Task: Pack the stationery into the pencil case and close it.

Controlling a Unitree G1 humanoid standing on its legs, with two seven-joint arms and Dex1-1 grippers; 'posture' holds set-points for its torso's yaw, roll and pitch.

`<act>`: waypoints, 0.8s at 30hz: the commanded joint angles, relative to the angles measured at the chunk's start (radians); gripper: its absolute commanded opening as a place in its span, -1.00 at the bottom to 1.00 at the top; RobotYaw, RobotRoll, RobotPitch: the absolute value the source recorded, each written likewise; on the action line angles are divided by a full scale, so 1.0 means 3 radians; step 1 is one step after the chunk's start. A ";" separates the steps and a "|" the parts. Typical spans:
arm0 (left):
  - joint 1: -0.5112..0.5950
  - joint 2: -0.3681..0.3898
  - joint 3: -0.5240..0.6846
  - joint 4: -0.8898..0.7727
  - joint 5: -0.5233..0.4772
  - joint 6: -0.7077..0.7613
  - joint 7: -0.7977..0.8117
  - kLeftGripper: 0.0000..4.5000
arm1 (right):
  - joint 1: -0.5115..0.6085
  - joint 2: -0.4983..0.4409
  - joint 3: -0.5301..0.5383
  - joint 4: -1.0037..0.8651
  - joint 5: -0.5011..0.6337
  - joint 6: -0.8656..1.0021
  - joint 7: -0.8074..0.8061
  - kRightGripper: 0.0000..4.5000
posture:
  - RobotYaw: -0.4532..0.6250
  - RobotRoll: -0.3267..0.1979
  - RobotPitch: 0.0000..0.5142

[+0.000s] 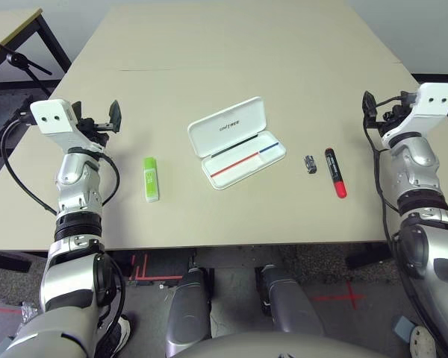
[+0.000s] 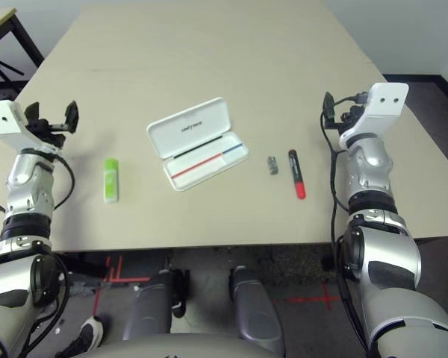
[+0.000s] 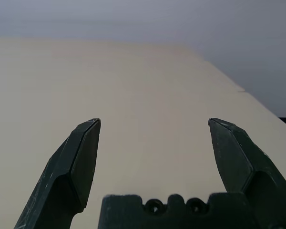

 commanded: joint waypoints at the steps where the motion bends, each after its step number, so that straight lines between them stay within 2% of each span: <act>1: 0.0168 0.0013 -0.0060 -0.0355 -0.0047 0.0198 -0.0089 0.98 | 0.0163 -0.0117 0.0100 -0.0294 0.0053 0.0306 0.0428 1.00 | -0.27 0.25 -0.38; 10: 0.0534 0.0156 -0.0178 -0.1392 -0.0225 0.0822 -0.0456 0.98 | 0.0646 -0.0399 0.0456 -0.1453 0.0269 0.1290 0.1693 1.00 | -0.26 0.25 -0.30; 18: 0.0554 0.0172 -0.0258 -0.2336 -0.0540 0.1544 -0.0532 0.98 | 0.0908 -0.0487 0.0742 -0.2116 0.0326 0.1744 0.2168 1.00 | -0.22 0.25 -0.28; 24: 0.0630 0.0276 -0.0545 -0.2992 -0.0711 0.1995 -0.0784 0.98 | 0.0996 -0.0533 0.0889 -0.2303 0.0282 0.1868 0.2337 1.00 | -0.21 0.25 -0.28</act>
